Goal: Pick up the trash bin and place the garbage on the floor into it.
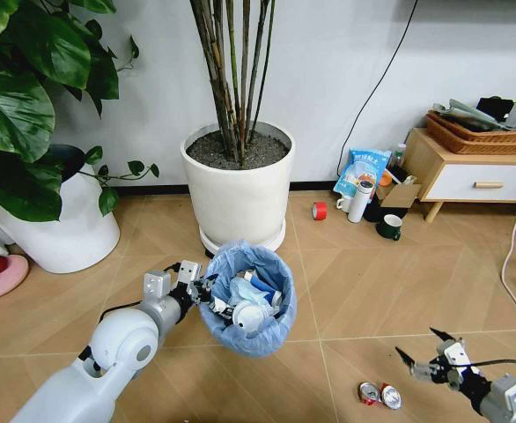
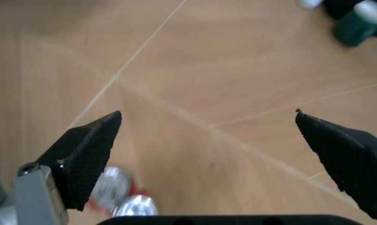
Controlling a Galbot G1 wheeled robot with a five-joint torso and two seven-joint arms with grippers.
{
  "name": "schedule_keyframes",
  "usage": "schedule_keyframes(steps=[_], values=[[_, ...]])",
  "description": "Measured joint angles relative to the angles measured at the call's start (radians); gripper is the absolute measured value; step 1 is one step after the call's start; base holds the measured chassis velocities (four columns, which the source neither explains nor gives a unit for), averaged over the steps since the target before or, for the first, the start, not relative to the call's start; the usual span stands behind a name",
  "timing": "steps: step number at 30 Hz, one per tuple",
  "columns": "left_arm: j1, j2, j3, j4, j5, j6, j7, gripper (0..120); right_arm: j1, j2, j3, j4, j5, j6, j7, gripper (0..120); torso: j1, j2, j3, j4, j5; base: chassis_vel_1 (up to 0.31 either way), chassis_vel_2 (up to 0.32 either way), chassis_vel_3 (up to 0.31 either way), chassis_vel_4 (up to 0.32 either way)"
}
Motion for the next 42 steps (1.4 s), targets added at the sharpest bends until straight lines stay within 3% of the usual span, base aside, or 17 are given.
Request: schedule_keyframes(steps=[8, 18, 42], values=[[0.005, -0.011, -0.014, -0.013, 0.004, -0.001, 0.002, 0, 0.018, -0.061, -0.115, -0.101, -0.107, 0.018, -0.043, 100, 0.000, 0.000, 0.000, -0.0001, -0.0001, 0.000, 0.000, 0.000, 0.000], [0.009, -0.007, -0.020, -0.025, 0.002, -0.001, -0.001, 0, 0.088, -0.108, -0.216, -0.208, -0.129, -0.021, -0.047, 100, 0.000, 0.000, 0.000, 0.0001, -0.0005, 0.000, 0.000, 0.000, 0.000], [0.002, 0.001, -0.008, -0.002, 0.001, 0.000, -0.005, 0, 0.353, -0.043, -0.419, -0.430, -0.121, -0.010, -0.040, 100, 0.000, 0.000, 0.000, 0.0000, -0.0006, 0.000, 0.000, 0.000, 0.000]])
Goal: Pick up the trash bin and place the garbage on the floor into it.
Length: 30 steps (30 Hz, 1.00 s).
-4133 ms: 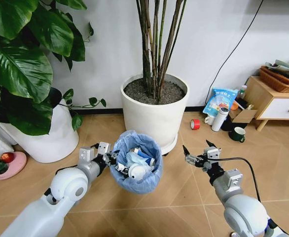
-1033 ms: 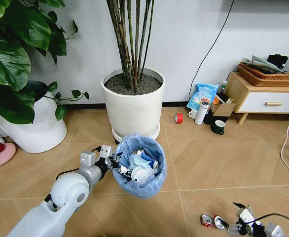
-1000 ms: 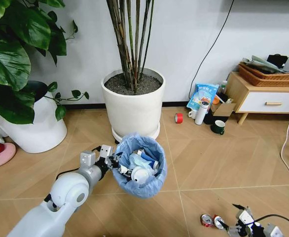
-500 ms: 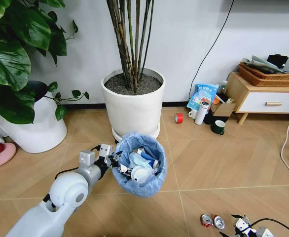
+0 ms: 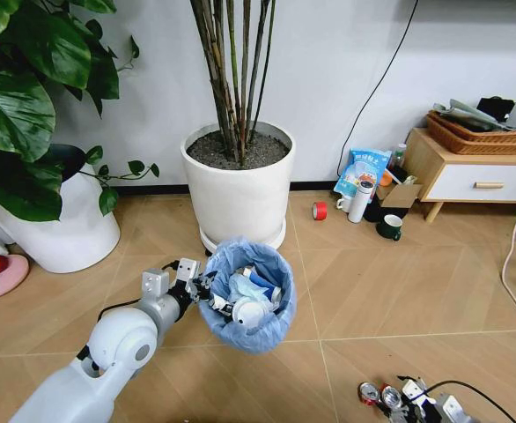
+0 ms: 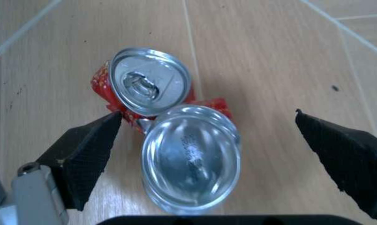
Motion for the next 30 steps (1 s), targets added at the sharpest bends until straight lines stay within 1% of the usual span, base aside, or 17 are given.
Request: schedule_keyframes(steps=[7, 11, 12, 13, 14, 15, 16, 18, 19, 20, 21, 22, 23, 25, 30], values=[[-0.012, 0.001, 0.002, 0.009, -0.004, 0.001, -0.001, 0, 0.020, 0.008, -0.017, -0.016, 0.011, 0.003, 0.000, 100, 0.000, 0.000, 0.000, 0.0000, 0.0000, 0.000, 0.000, 0.000, 0.000], [-0.015, -0.002, 0.006, 0.014, -0.005, 0.001, -0.002, 0, 0.020, 0.007, -0.019, -0.015, 0.016, 0.002, 0.000, 97, 0.000, 0.000, 0.000, 0.0000, 0.0000, 0.000, 0.000, 0.000, 0.000], [-0.015, -0.002, 0.006, 0.014, -0.005, 0.001, -0.002, 0, 0.018, 0.007, -0.020, -0.015, 0.016, 0.002, 0.000, 93, 0.000, 0.000, 0.000, 0.0000, 0.0000, 0.000, 0.000, 0.000, 0.000], [-0.015, -0.002, 0.007, 0.014, -0.005, 0.001, -0.002, 0, 0.018, 0.007, -0.020, -0.015, 0.016, 0.002, 0.000, 91, 0.000, 0.000, 0.000, 0.0000, 0.0001, 0.000, 0.000, 0.000, 0.000], [-0.016, -0.001, 0.007, 0.014, -0.005, 0.001, -0.002, 0, 0.015, 0.008, -0.021, -0.015, 0.017, 0.001, 0.000, 83, 0.000, 0.000, 0.000, 0.0000, 0.0002, 0.000, 0.000, 0.000, 0.000], [-0.016, -0.001, 0.007, 0.014, -0.005, 0.001, -0.002, 0, 0.015, 0.008, -0.021, -0.015, 0.017, 0.001, 0.000, 83, 0.000, 0.000, 0.000, 0.0000, 0.0002, 0.000, 0.000, 0.000, 0.000], [-0.016, 0.000, 0.007, 0.014, -0.005, 0.001, -0.002, 0, 0.013, 0.009, -0.021, -0.016, 0.017, 0.001, 0.000, 81, 0.000, 0.000, 0.000, 0.0000, 0.0000, 0.000, 0.000, 0.000, 0.000], [-0.017, 0.007, 0.006, 0.014, -0.007, 0.001, -0.002, 0, 0.009, 0.015, -0.020, -0.020, 0.016, 0.002, 0.000, 70, 0.000, 0.000, 0.000, -0.0001, 0.0002, 0.000, 0.000, 0.000, 0.000], [-0.017, 0.007, 0.006, 0.014, -0.007, 0.001, -0.002, 0, 0.009, 0.015, -0.020, -0.020, 0.016, 0.002, 0.000, 70, 0.000, 0.000, 0.000, -0.0001, 0.0002, 0.000, 0.000, 0.000, 0.000], [-0.017, 0.009, 0.005, 0.013, -0.008, 0.001, -0.002, 0, 0.009, 0.019, -0.019, -0.020, 0.016, 0.003, -0.001, 68, 0.000, 0.000, 0.000, 0.0000, 0.0003, 0.000, 0.000, 0.000, 0.000], [-0.017, 0.013, 0.004, 0.012, -0.011, 0.001, -0.002, 0, 0.008, 0.023, -0.017, -0.020, 0.016, 0.003, -0.001, 61, 0.000, 0.000, 0.000, 0.0000, 0.0002, 0.000, 0.000, 0.000, 0.000], [-0.017, 0.014, 0.004, 0.010, -0.012, 0.001, -0.003, 0, 0.007, 0.026, -0.016, -0.020, 0.016, 0.003, 0.000, 57, 0.000, 0.000, 0.000, 0.0000, 0.0002, 0.000, 0.000, 0.000, 0.000], [-0.017, 0.014, 0.004, 0.010, -0.012, 0.001, -0.003, 0, 0.007, 0.026, -0.016, -0.020, 0.016, 0.003, 0.000, 57, 0.000, 0.000, 0.000, 0.0000, 0.0002, 0.000, 0.000, 0.000, 0.000], [-0.016, 0.017, 0.002, 0.006, -0.013, 0.001, -0.004, 0, 0.002, 0.030, -0.013, -0.016, 0.016, 0.003, 0.001, 49, 0.000, 0.000, 0.000, 0.0000, 0.0002, 0.000, 0.000, 0.000, 0.000], [-0.017, 0.020, 0.001, 0.001, -0.016, 0.001, -0.005, 0, -0.011, 0.036, -0.006, -0.009, 0.015, 0.003, 0.004, 47, 0.000, 0.000, 0.000, 0.0001, 0.0001, 0.000, 0.000, 0.000, 0.000]])
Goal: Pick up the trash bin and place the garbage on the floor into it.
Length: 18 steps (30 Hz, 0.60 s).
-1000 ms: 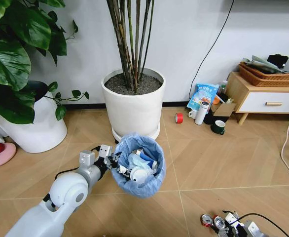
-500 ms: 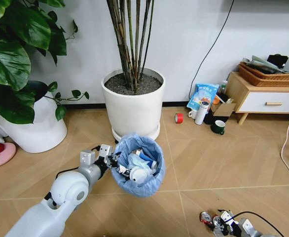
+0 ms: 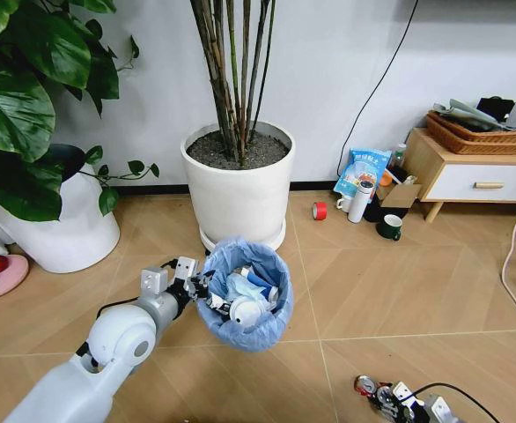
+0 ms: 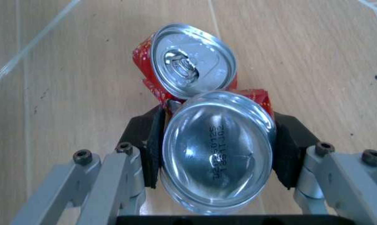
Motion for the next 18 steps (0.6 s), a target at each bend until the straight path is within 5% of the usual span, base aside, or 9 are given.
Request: schedule_keyframes(steps=[10, 18], values=[[0.005, 0.003, 0.000, -0.011, -0.004, 0.000, -0.008, 0, -0.041, 0.017, 0.055, 0.062, 0.018, -0.003, 0.034, 47, 0.000, 0.000, 0.000, -0.0002, 0.0002, 0.000, 0.000, 0.000, 0.000], [0.006, 0.010, 0.007, -0.015, -0.004, 0.000, -0.010, 0, -0.066, 0.012, 0.199, 0.282, 0.108, -0.013, 0.096, 47, 0.000, 0.000, 0.000, 0.0000, -0.0001, 0.000, 0.000, 0.000, 0.000]])
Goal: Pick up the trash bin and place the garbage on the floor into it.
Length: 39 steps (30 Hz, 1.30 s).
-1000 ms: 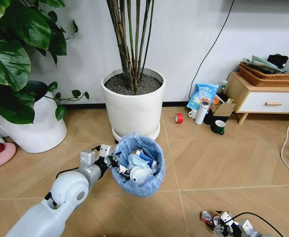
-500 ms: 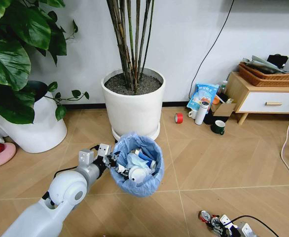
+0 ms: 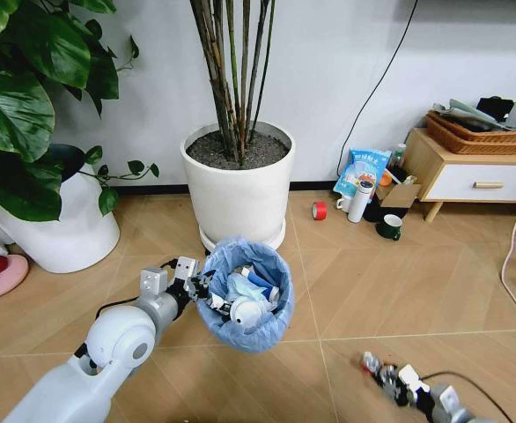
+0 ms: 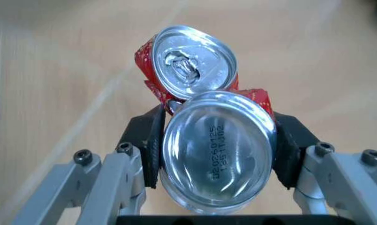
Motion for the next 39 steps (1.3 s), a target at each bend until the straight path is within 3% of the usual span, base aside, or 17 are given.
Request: schedule_keyframes(steps=[9, 16, 19, 27, 33, 39], values=[[-0.028, 0.002, 0.037, 0.038, -0.003, 0.002, 0.000, 0, 0.069, -0.011, 0.109, 0.273, 0.056, 0.012, 0.037, 47, 0.000, 0.000, 0.000, 0.0000, 0.0002, 0.000, 0.000, 0.000, 0.000], [-0.063, 0.002, 0.065, 0.068, -0.022, 0.009, 0.004, 0, 0.148, -0.060, 0.085, 0.471, 0.157, -0.061, 0.086, 47, 0.000, 0.000, 0.000, 0.0001, 0.0001, 0.000, 0.000, 0.000, 0.000], [-0.094, -0.002, 0.088, 0.091, -0.039, 0.015, 0.005, 0, 0.231, -0.127, 0.022, 0.570, 0.237, -0.118, 0.122, 47, 0.000, 0.000, 0.000, 0.0001, 0.0001, 0.000, 0.000, 0.000, 0.000], [-0.187, -0.044, 0.163, 0.152, -0.067, 0.020, -0.004, 0, 0.384, -0.203, -0.125, 0.625, 0.327, -0.182, 0.142, 47, 0.000, 0.000, 0.000, 0.0001, 0.0001, 0.000, 0.000, 0.000, 0.000], [-0.304, -0.086, 0.234, 0.200, -0.111, 0.029, -0.032, 0, 0.399, -0.221, -0.195, 0.627, 0.342, -0.189, 0.143, 47, 0.000, 0.000, 0.000, -0.0004, 0.0002, 0.000, 0.000, 0.000, 0.000], [-0.344, -0.096, 0.257, 0.215, -0.131, 0.034, -0.043, 0, 0.436, -0.214, -0.290, 0.592, 0.318, -0.190, 0.151, 47, 0.000, 0.000, 0.000, -0.0002, 0.0002, 0.000, 0.000, 0.000, 0.000]])
